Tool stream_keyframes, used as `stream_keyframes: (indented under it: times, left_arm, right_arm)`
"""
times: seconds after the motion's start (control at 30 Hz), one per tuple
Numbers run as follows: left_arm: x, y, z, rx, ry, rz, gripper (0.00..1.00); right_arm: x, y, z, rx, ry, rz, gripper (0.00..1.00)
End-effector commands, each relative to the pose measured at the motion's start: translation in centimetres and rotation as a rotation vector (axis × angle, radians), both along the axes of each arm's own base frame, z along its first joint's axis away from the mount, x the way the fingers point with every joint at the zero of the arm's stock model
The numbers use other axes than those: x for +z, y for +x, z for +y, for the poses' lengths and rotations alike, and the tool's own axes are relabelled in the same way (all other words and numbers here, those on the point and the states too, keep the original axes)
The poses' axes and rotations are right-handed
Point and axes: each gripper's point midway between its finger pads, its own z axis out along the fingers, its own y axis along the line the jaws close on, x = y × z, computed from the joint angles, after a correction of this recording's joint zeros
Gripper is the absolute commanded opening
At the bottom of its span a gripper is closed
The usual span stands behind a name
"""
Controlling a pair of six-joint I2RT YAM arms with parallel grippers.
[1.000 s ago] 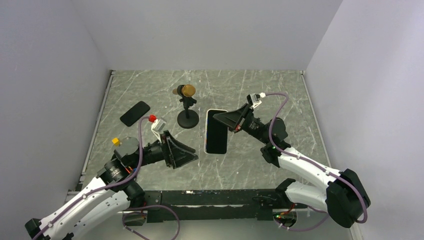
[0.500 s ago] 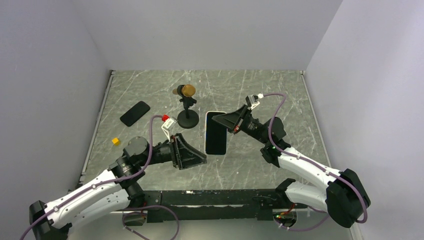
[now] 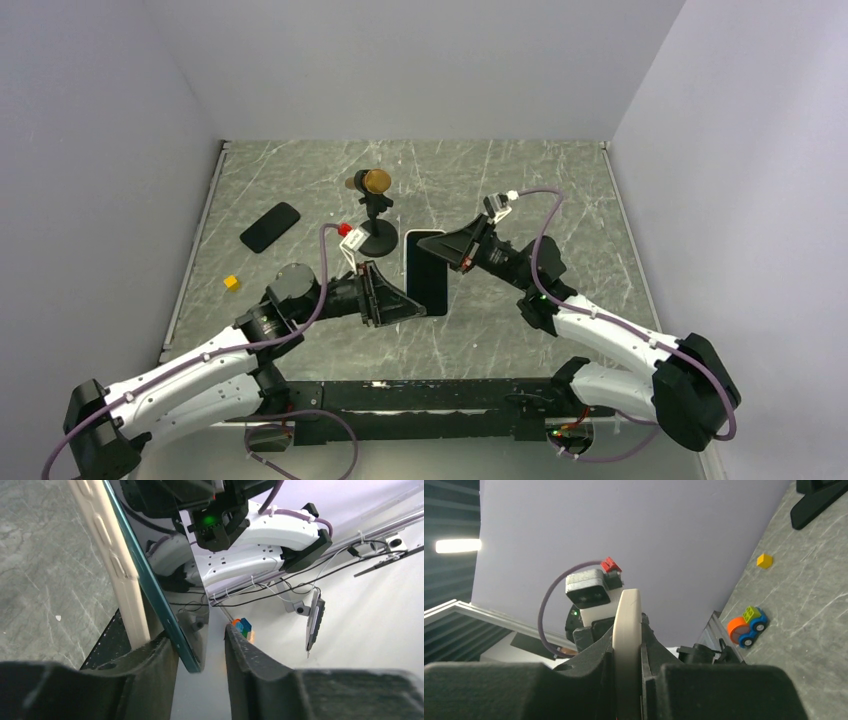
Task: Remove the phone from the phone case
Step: Remove the phone case from the phone.
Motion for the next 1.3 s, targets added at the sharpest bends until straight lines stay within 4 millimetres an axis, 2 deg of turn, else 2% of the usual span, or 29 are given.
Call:
stream_keyframes:
  times: [0.0,0.07,0.13,0.2,0.23,0.37,0.43,0.53,0.73,0.83,1.0,1.27]
  left_arm:
    - [3.6,1.3,-0.3,0.059,-0.067,-0.082,0.38]
    - [3.5,1.8,-0.2,0.084,-0.061,-0.09,0.26]
    - [3.2,2.2,-0.1,0.105,-0.05,-0.089,0.09]
    - [2.7,2.6,0.0,0.124,-0.034,-0.072,0.0]
    - [2.7,2.6,0.2,0.13,-0.037,-0.069,0.0]
    - [2.8,2.8,1.0,0.17,-0.072,-0.033,0.0]
    - [3.1,2.9,1.4,0.189,-0.093,-0.012,0.0]
    - [3.6,2.8,2.0,0.199,-0.108,0.016,0.0]
    - [5.1,2.3,2.7,0.197,-0.147,0.04,0.0]
    - [5.7,2.0,2.8,0.178,-0.174,0.05,0.0]
    - [6.2,1.7,3.1,0.165,-0.192,0.046,0.0]
    - [5.5,1.6,3.0,0.153,-0.192,0.063,0.0]
  right_arm:
    - [3.4,-2.0,0.6,0.053,0.07,-0.116,0.0]
    - [2.9,-2.6,1.2,0.081,0.032,-0.136,0.0]
    - [2.0,-3.1,1.8,0.119,-0.025,-0.134,0.0]
    - [1.1,-3.7,2.1,0.158,-0.066,-0.137,0.0]
    - [0.7,-4.0,2.1,0.169,-0.079,-0.135,0.07]
    - [-0.9,-4.7,1.7,0.184,-0.167,-0.151,0.54]
    - [-1.5,-5.1,1.3,0.181,-0.215,-0.175,0.73]
    - [-2.1,-5.7,0.2,0.167,-0.282,-0.216,0.87]
    - [-3.3,-6.4,-2.4,0.115,-0.255,-0.27,0.91]
    - [-4.2,-7.0,-2.4,0.147,-0.241,-0.283,0.8]
    - [-3.4,-8.3,-2.5,0.181,-0.169,-0.354,0.59]
    - [-3.1,-8.8,-1.6,0.211,-0.172,-0.371,0.53]
